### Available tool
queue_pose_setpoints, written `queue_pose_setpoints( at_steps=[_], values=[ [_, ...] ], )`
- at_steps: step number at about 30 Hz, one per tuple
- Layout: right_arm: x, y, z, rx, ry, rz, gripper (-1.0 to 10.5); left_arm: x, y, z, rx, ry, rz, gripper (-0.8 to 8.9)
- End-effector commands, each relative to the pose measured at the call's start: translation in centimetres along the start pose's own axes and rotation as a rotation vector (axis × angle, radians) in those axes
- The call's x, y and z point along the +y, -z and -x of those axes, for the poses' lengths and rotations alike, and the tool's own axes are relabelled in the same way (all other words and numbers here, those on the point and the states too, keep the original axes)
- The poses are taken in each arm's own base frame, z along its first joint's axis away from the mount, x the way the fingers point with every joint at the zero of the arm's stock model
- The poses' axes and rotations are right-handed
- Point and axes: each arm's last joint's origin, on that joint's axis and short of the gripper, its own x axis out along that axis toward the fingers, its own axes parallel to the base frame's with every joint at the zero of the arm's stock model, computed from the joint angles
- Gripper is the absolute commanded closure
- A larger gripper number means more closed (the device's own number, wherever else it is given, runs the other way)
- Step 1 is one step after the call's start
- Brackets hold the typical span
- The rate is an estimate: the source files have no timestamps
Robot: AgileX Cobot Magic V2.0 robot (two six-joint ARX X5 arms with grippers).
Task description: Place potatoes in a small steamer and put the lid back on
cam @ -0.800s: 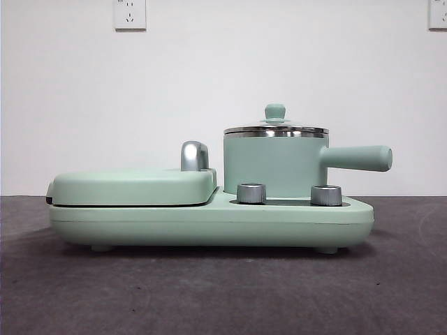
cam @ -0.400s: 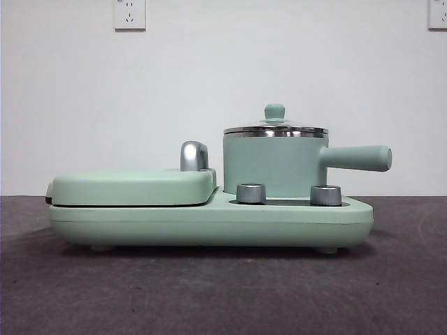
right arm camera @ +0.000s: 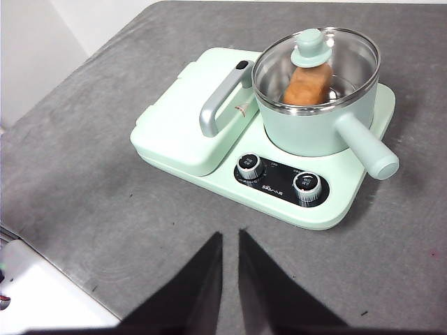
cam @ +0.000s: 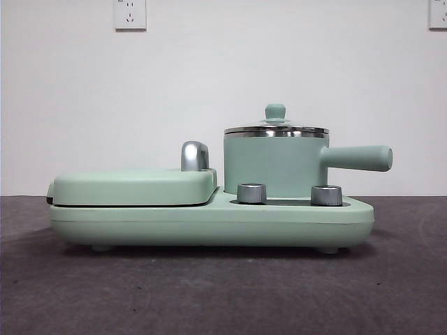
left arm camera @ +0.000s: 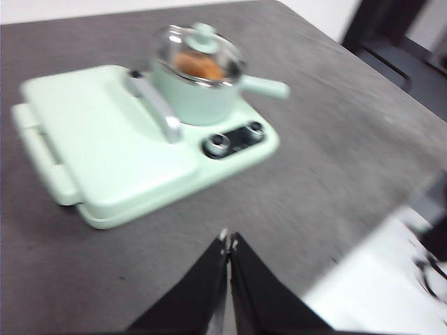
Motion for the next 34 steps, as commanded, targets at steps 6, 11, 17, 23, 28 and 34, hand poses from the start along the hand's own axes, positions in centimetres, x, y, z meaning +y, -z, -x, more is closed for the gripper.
queue_pose_setpoints(
  at_steps=[6,11,17,23,28,34],
  values=[
    [0.1,-0.3,0.2,-0.015,-0.008,0.015,9.1,2.3,1.7,-4.0,-0.15,-0.237,0.047,8.05],
    [0.1,-0.3,0.2,-0.015,-0.008,0.015,9.1,5.3,4.6,-8.0,-0.32,-0.359,0.007,8.05],
    [0.1,-0.3,0.2,-0.015,-0.008,0.015,9.1,8.1,9.5,-11.9,-0.374,-0.416,0.008,8.05],
    [0.1,-0.3,0.2,-0.015,-0.008,0.015,9.1,9.5,13.6,-14.1,-0.356,-0.461,-0.021,8.05],
    [0.1,-0.3,0.2,-0.015,-0.008,0.015,9.1,10.2,15.7,-14.8,-0.343,-0.512,-0.003,8.05],
    [0.1,-0.3,0.2,-0.015,-0.008,0.015,9.1,10.7,16.9,-14.9,-0.369,-0.551,0.03,8.05]
  ],
)
